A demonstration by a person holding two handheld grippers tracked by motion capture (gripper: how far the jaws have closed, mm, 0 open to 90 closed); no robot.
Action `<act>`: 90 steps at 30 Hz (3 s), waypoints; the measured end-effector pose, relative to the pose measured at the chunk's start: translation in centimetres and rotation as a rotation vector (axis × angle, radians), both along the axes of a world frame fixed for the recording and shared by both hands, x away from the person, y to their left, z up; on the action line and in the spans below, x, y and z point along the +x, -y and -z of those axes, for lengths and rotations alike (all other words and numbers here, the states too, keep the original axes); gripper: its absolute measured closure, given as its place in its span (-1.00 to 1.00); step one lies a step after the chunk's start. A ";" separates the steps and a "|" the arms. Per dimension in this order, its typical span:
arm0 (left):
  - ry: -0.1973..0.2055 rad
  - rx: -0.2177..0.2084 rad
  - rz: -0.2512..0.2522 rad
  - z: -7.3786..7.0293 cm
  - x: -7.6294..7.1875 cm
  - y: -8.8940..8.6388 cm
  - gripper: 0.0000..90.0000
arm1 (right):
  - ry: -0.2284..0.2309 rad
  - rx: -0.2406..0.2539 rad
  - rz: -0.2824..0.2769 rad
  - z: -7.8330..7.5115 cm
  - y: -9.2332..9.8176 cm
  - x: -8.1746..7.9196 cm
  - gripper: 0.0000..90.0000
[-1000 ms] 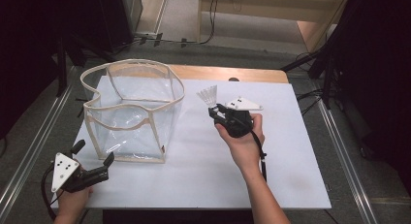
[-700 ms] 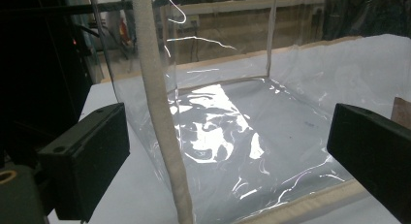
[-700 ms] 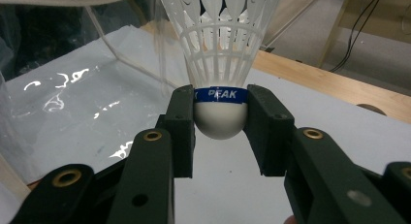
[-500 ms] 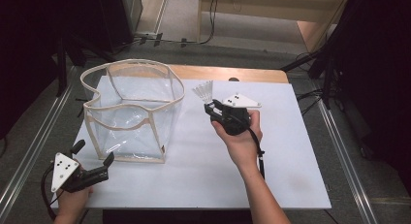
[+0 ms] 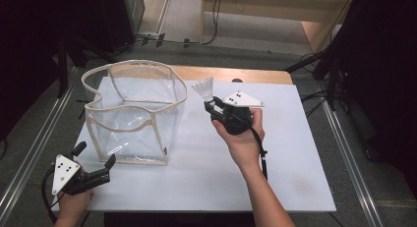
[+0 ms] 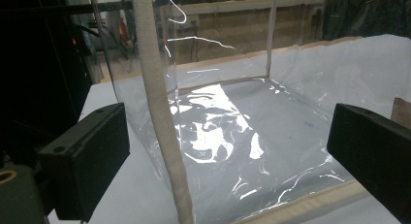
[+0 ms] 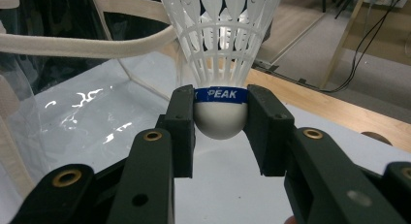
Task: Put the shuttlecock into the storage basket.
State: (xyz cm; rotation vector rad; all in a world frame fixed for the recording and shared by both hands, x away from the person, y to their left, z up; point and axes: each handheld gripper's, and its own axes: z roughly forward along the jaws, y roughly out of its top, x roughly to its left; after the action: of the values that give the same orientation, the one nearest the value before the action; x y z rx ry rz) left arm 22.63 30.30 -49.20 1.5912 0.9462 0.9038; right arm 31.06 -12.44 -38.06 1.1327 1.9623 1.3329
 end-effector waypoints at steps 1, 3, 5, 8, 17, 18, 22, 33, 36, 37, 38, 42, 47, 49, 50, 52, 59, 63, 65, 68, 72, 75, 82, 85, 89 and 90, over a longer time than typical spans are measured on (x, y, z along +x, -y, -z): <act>0.000 0.000 0.000 0.0 0.0 0.0 -0.95 | 0.002 0.000 -0.002 -0.1 0.0 0.0 0.39; -0.001 0.001 0.000 0.0 0.0 0.0 -0.95 | 0.006 0.000 -0.002 -0.1 -0.1 0.0 0.39; -0.002 0.001 0.000 0.0 0.0 0.0 -0.95 | 0.006 0.003 -0.002 -0.2 -0.1 0.0 0.39; -0.001 0.002 0.000 0.0 0.0 0.0 -0.95 | 0.011 0.003 -0.005 -0.3 -0.2 0.1 0.39; -0.002 0.003 0.001 0.0 0.0 0.0 -0.95 | 0.014 0.007 -0.008 -0.4 -0.4 0.1 0.39; -0.002 0.003 0.000 0.0 0.0 0.0 -0.95 | 0.015 0.006 -0.010 -0.5 -0.4 0.2 0.39; -0.003 0.002 0.000 0.0 0.0 0.0 -0.95 | 0.018 0.008 -0.013 -0.7 -0.5 0.1 0.39; -0.003 0.002 0.001 0.0 0.0 0.0 -0.95 | 0.038 0.017 -0.023 -1.2 -0.8 0.1 0.39; -0.003 0.002 0.001 0.0 0.0 0.0 -0.95 | 0.044 0.015 -0.025 -1.4 -0.8 0.1 0.39; -0.003 0.002 0.001 0.0 0.0 0.0 -0.95 | 0.043 0.016 -0.025 -1.4 -0.9 0.0 0.39; -0.004 0.001 0.000 0.0 0.0 0.0 -0.95 | 0.045 0.020 -0.027 -1.5 -0.9 0.0 0.39; -0.004 0.001 0.001 0.0 0.0 0.0 -0.95 | 0.050 0.019 -0.029 -1.7 -1.0 0.0 0.39; -0.004 0.001 0.000 0.0 0.0 0.0 -0.95 | 0.055 0.020 -0.037 -1.9 -1.3 0.0 0.39; -0.004 0.002 0.000 0.0 0.0 0.0 -0.95 | 0.055 0.020 -0.039 -1.9 -1.4 0.0 0.39; -0.003 0.002 0.000 0.0 0.0 0.0 -0.95 | 0.055 0.021 -0.038 -2.0 -1.4 0.0 0.39; -0.004 0.001 0.000 0.0 0.0 0.0 -0.95 | 0.060 0.020 -0.041 -2.1 -1.5 0.1 0.39; -0.003 0.000 0.001 0.0 0.0 0.0 -0.95 | 0.063 0.018 -0.050 -2.3 -1.9 0.1 0.39; -0.004 -0.001 0.001 0.0 0.0 0.0 -0.95 | 0.065 0.018 -0.056 -2.4 -2.2 0.2 0.39; -0.004 0.000 0.000 0.0 0.0 0.0 -0.95 | 0.069 0.016 -0.061 -2.5 -2.3 0.3 0.39; -0.004 -0.002 0.001 0.0 0.0 0.0 -0.95 | 0.068 0.019 -0.066 -2.6 -2.5 0.3 0.39; -0.004 -0.002 0.002 0.0 0.0 0.0 -0.95 | 0.068 0.019 -0.070 -2.7 -2.8 0.3 0.39; -0.004 -0.002 0.002 0.0 0.0 0.0 -0.95 | 0.067 0.022 -0.074 -2.7 -3.0 0.3 0.39; -0.004 -0.001 0.002 0.0 0.0 0.0 -0.95 | 0.070 0.024 -0.085 -2.7 -3.4 0.3 0.39; -0.004 0.000 0.001 0.0 0.0 0.0 -0.95 | 0.069 0.025 -0.090 -2.8 -3.5 0.3 0.39; -0.003 -0.001 0.002 0.0 0.0 0.0 -0.95 | 0.073 0.024 -0.093 -2.8 -3.7 0.3 0.39; -0.003 -0.002 0.002 0.0 0.0 0.0 -0.95 | 0.076 0.023 -0.097 -2.8 -3.7 0.3 0.39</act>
State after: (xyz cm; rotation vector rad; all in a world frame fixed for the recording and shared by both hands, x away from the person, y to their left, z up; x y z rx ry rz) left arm 22.66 30.32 -49.20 1.5924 0.9468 0.8989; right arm 31.35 -8.73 -35.22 0.9934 1.9730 1.4300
